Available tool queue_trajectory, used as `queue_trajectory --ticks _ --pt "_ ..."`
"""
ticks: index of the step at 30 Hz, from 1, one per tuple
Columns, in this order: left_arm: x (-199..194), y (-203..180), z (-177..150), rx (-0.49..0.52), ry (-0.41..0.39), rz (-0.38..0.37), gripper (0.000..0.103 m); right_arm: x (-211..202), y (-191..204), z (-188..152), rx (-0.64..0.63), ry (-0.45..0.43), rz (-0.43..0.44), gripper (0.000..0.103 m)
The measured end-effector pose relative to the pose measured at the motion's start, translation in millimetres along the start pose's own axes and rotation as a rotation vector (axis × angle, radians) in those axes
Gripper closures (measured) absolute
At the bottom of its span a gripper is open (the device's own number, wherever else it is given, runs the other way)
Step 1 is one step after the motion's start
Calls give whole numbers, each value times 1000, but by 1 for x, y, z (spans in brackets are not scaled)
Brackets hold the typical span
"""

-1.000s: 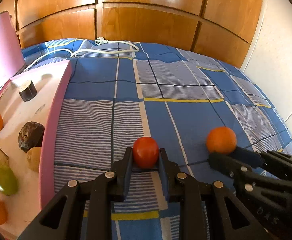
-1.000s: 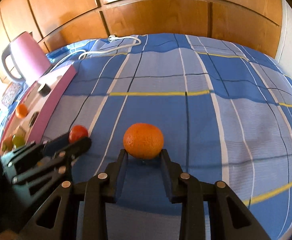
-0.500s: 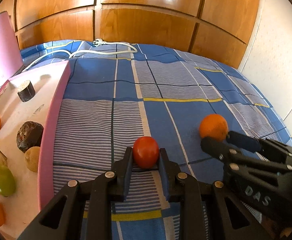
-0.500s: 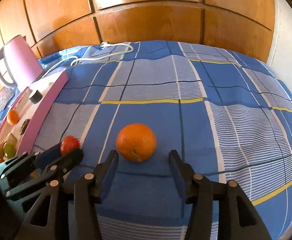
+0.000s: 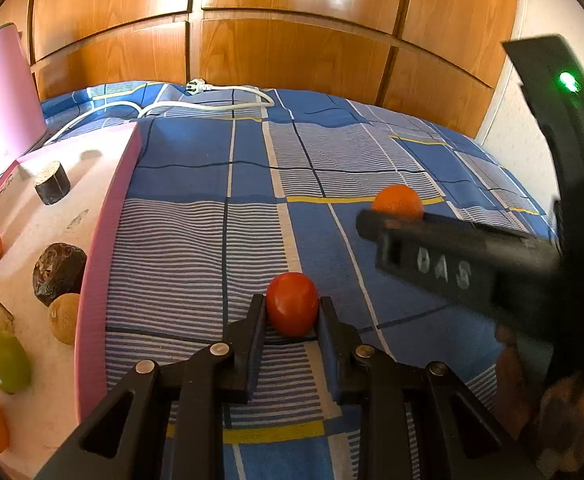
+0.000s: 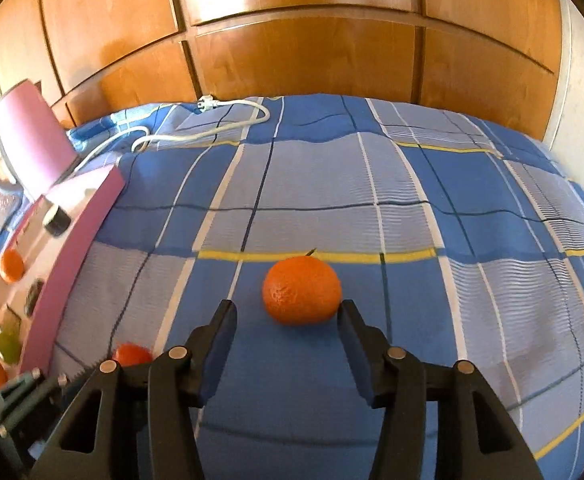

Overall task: Organize fruits
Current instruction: 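Lift the red tomato with the left tool while the right tool lifts the orange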

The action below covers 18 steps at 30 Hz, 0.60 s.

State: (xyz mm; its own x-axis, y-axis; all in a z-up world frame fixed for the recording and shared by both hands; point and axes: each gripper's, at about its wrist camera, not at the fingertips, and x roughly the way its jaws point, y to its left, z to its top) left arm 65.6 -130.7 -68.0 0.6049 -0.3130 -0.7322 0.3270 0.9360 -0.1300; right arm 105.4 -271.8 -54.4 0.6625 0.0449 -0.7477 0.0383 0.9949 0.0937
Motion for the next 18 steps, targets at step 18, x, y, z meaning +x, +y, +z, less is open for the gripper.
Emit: queue_trajectory --ticks 18 --pt "1 0 1 12 -11 10 77 11 -13 6 31 21 39 63"
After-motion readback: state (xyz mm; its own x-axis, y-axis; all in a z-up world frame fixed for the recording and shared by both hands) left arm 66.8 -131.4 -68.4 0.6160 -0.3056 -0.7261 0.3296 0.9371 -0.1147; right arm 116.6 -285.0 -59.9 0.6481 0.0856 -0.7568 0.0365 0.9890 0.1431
